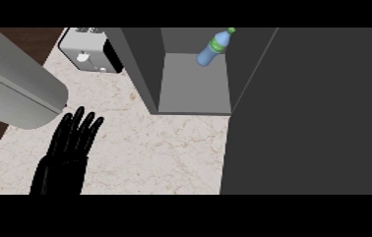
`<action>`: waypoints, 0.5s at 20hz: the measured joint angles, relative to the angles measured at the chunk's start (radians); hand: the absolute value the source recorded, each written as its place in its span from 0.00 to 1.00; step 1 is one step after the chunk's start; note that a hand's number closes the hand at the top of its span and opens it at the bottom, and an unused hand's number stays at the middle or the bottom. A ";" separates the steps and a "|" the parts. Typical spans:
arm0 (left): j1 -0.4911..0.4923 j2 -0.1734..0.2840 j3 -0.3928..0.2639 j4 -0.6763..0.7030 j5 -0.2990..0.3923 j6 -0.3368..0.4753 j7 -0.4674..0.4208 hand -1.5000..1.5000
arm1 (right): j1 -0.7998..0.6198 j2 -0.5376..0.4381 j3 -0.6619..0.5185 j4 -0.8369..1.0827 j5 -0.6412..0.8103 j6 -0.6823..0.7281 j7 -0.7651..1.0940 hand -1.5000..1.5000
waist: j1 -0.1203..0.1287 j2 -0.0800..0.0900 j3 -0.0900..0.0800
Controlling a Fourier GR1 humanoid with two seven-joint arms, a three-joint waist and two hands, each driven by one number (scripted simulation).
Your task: Pick up the bottled water, place it into the cabinet and close the cabinet
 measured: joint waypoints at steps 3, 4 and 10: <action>0.039 0.030 0.029 -0.026 0.026 -0.025 -0.001 0.00 | -0.034 -0.017 0.017 -0.002 0.007 -0.011 0.018 1.00 | 0.010 -0.002 -0.003; 0.050 0.041 0.039 -0.028 0.034 -0.036 -0.002 0.00 | -0.046 -0.026 0.021 -0.002 0.009 -0.011 0.021 1.00 | 0.013 -0.004 -0.004; 0.122 0.106 0.095 -0.073 0.077 -0.102 -0.006 0.00 | -0.056 -0.014 0.053 -0.001 0.012 -0.091 0.043 1.00 | 0.038 0.003 -0.007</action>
